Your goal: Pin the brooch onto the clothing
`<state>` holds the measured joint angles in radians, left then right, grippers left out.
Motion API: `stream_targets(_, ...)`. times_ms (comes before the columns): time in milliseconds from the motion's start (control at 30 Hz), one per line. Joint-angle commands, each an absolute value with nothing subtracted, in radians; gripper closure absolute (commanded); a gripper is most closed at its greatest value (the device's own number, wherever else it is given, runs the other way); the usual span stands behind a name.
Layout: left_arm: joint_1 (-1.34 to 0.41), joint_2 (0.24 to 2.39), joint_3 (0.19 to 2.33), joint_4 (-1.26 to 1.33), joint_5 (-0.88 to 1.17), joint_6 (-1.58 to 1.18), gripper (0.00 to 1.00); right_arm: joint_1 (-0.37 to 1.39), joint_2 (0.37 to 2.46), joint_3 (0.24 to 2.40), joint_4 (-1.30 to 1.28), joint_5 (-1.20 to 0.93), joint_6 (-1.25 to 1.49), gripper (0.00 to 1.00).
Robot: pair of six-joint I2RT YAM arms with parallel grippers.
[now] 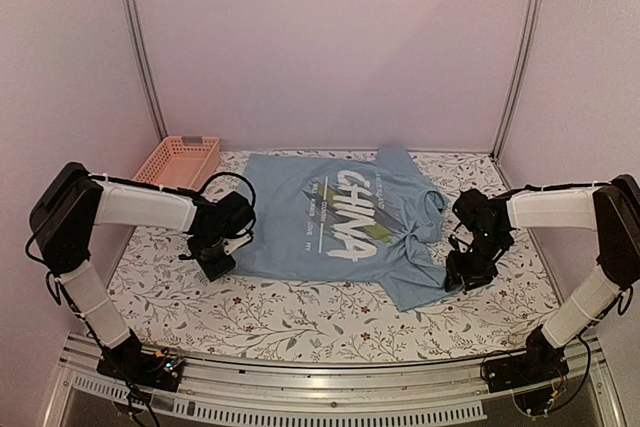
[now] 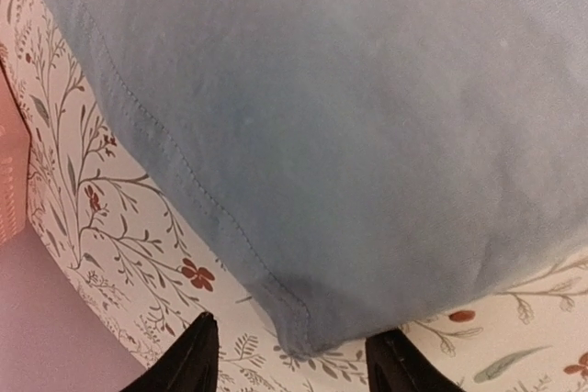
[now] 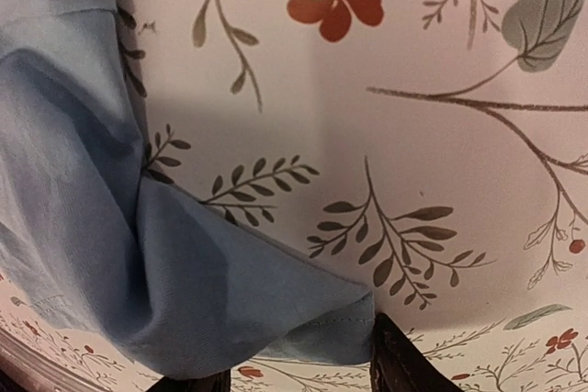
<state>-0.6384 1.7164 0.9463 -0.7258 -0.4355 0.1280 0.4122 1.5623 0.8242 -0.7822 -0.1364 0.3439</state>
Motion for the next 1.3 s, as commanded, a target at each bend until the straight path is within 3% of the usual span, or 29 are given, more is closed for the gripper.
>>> stream_targets(0,-0.621,1.743,0.904,-0.67,-0.4,0.142,0.51,0.414,1.624,0.792,-0.713,-0.118,0.332,0.52)
stream_targets(67,-0.622,1.736,0.898,-0.653,-0.388,0.152,0.58,0.415,1.619,0.793,-0.705,-0.115,0.33,0.6)
stream_targets(233,-0.62,1.759,0.899,-0.631,-0.364,0.161,0.75,0.414,1.607,0.815,-0.695,-0.155,0.327,0.97)
stream_targets(267,-0.62,1.762,0.9,-0.629,-0.357,0.159,0.81,0.414,1.6,0.823,-0.699,-0.159,0.326,1.0)
stream_targets(333,-0.62,1.759,0.903,-0.623,-0.367,0.152,0.99,0.414,1.583,0.846,-0.715,-0.159,0.318,1.0)
stream_targets(367,-0.617,1.74,0.909,-0.624,-0.438,0.125,1.0,0.414,1.553,0.889,-0.749,-0.153,0.314,1.0)
stream_targets(567,-0.623,1.559,0.972,-0.717,-0.631,0.007,1.0,0.407,1.408,1.127,-0.938,-0.135,0.266,1.0)
stream_targets(833,-0.762,1.192,1.061,-0.793,-0.676,-0.125,1.0,0.394,1.291,1.537,-1.161,-0.17,0.263,1.0)
stream_targets(1000,-0.791,1.063,0.999,-0.772,-0.55,-0.202,1.0,0.394,1.19,1.416,-1.071,-0.333,0.356,1.0)
stream_targets(1133,-0.765,1.132,0.972,-0.604,-0.537,-0.098,1.0,0.368,1.256,1.374,-0.951,-0.357,0.341,1.0)
stream_targets(1267,-0.567,1.35,1.098,-0.443,-0.525,0.034,1.0,0.286,1.506,1.621,-0.821,-0.362,0.242,1.0)
